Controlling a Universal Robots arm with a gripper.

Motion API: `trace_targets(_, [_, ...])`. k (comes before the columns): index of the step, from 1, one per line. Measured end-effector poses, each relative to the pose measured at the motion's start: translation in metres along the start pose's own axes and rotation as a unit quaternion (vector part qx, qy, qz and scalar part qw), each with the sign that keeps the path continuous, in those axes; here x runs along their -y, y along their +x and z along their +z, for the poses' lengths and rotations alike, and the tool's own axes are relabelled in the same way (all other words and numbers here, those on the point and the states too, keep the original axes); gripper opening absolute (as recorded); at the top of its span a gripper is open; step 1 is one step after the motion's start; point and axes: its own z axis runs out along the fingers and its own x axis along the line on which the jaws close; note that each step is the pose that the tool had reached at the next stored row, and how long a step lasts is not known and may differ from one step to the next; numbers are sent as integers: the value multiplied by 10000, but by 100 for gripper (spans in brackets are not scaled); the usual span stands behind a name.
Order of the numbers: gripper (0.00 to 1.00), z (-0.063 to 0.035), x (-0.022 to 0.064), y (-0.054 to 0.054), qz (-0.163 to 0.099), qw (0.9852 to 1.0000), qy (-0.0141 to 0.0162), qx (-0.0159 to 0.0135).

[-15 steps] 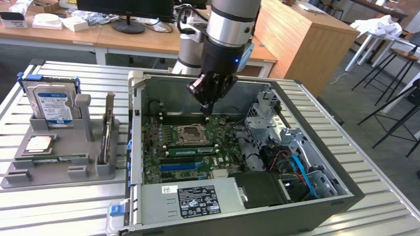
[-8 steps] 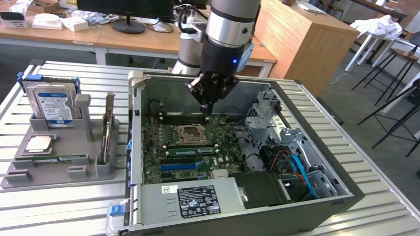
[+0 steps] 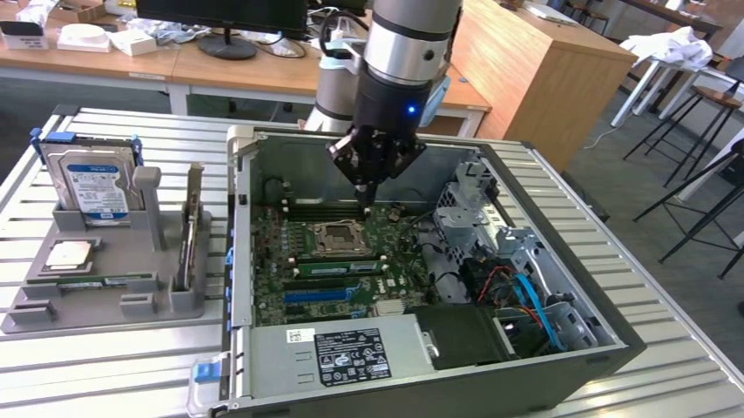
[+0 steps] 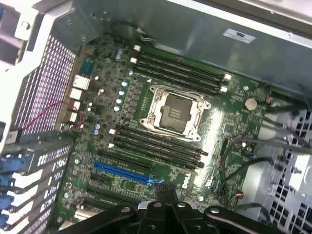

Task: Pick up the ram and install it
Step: 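Press down the ram until it locks into place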

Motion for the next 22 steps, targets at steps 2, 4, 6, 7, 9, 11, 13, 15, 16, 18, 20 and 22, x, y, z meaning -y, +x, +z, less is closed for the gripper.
trace_targets(2, [10, 2, 0, 1, 149, 9999, 3, 2])
trace_targets(4, [10, 5, -1, 3, 299, 9996, 6, 4])
trace_targets(6, [10, 7, -1, 4, 453, 9990, 9, 5])
trace_targets(7, [10, 8, -1, 5, 528, 9986, 11, 6])
trace_targets(9, [10, 10, -1, 6, 678, 9977, 14, 8])
trace_targets(11, [10, 13, -2, 7, 829, 9966, 16, 10])
trace_targets(13, [10, 16, -2, 9, 985, 9951, 20, 12])
trace_targets(15, [10, 18, -3, 10, 1131, 9936, 23, 14])
trace_targets(16, [10, 19, -3, 11, 1204, 9927, 24, 14])
trace_targets(18, [10, 21, -3, 13, 1355, 9908, 27, 16])
trace_targets(20, [10, 23, -4, 16, 1492, 9888, 30, 17])
trace_targets(22, [10, 24, -5, 19, 1596, 9872, 32, 19])
